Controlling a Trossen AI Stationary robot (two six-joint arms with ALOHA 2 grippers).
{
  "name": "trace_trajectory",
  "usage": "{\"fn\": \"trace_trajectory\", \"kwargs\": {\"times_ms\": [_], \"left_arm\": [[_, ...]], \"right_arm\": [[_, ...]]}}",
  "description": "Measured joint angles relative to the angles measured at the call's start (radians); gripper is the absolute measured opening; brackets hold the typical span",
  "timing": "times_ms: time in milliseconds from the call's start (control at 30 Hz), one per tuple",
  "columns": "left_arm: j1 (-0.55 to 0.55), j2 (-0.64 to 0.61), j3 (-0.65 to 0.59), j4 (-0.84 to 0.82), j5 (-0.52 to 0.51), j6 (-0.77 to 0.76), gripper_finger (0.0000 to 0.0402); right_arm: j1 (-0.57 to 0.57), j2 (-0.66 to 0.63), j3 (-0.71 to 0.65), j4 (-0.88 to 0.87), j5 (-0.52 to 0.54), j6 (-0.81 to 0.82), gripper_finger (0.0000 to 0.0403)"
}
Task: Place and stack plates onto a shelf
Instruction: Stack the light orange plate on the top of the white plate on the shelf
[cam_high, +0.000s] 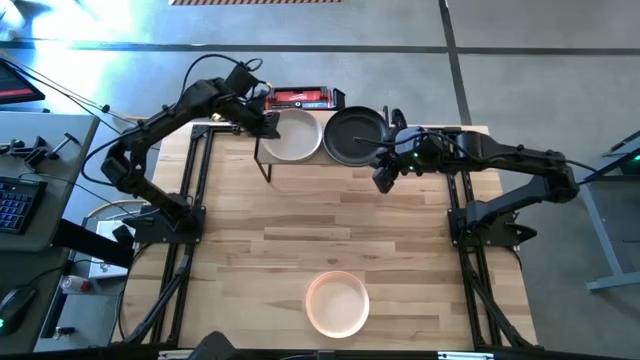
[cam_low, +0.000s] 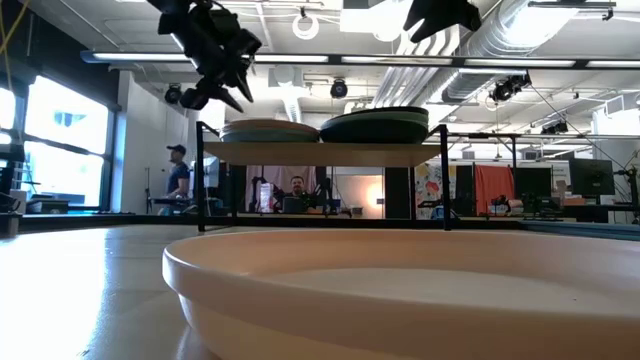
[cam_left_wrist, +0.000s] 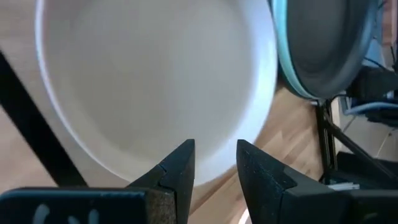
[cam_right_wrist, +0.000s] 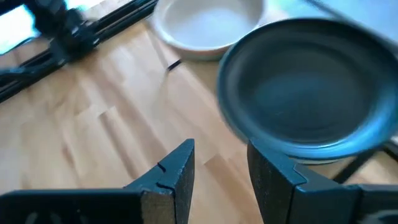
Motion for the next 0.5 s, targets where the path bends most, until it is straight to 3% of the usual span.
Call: {"fn": "trace_trajectory", "kwargs": {"times_ms": [200, 500], "left_arm": [[-0.045, -0.033, 0.000, 0.000, -0.006, 0.026, 0.0106], [-0.209, -0.086, 0.000, -0.010, -0.008, 0.045, 0.0106]], "right_arm": [[0.001, 0.036, -0.001, -0.004, -0.150, -0.039, 0.0126], [0.055, 0.138, -0.001, -0.008, -0.247, 0.013, 0.0126]]}}
